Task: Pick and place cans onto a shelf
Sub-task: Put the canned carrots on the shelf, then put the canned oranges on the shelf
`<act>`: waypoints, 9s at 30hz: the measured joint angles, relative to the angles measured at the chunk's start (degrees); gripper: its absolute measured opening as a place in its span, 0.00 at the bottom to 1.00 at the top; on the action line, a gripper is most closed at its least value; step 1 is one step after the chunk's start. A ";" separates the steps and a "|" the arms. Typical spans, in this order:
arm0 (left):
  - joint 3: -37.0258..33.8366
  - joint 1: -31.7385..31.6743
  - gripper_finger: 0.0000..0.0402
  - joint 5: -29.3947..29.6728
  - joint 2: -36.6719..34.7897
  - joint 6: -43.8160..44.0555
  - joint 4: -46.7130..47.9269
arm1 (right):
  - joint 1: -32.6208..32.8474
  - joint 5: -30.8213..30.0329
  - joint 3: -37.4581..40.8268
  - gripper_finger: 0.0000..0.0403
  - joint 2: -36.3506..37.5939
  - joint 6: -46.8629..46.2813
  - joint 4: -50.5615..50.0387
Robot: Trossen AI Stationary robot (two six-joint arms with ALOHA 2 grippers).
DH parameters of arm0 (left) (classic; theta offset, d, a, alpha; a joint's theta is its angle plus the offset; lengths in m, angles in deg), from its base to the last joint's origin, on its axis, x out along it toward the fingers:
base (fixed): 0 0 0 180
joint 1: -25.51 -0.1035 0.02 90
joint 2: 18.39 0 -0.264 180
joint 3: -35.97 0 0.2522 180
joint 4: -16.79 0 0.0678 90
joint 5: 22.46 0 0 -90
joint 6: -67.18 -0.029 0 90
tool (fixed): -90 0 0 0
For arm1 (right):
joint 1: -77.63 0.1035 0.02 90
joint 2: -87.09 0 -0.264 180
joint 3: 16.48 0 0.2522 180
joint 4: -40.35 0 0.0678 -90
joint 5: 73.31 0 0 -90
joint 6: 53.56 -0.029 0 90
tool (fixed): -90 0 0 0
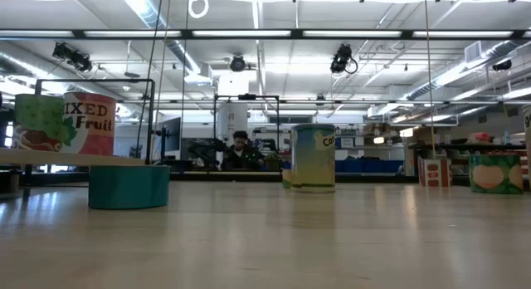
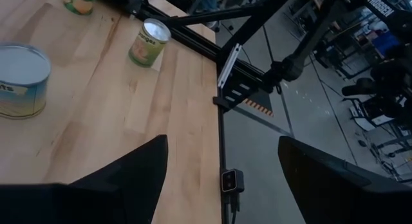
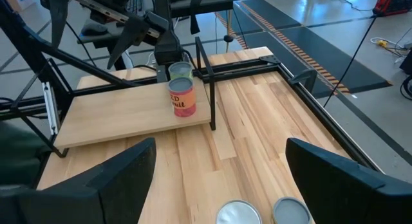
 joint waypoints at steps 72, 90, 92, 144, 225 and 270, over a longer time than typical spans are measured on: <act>1.07 -15.55 0.41 22.91 43.78 -6.26 -26.15 | -16.58 5.92 -0.20 0.88 11.26 12.98 0.24; 0.74 -13.46 0.01 13.81 34.29 -12.15 -22.90 | -16.00 5.63 -0.17 0.88 12.07 -0.83 6.35; 0.80 -12.79 0.01 13.18 30.83 -11.15 -20.57 | -16.00 7.54 -0.17 0.88 12.06 -2.29 4.89; -10.81 48.73 0.01 40.47 -9.85 49.86 63.75 | 4.44 2.71 -0.15 0.86 -8.50 0.01 16.81; -12.96 42.00 0.03 26.34 -9.57 49.59 59.60 | 1.48 8.70 -0.13 0.91 -10.99 3.45 7.53; 2.21 13.83 0.25 61.44 -3.74 -9.05 10.40 | 18.67 16.85 12.70 0.81 -10.93 -16.85 -46.49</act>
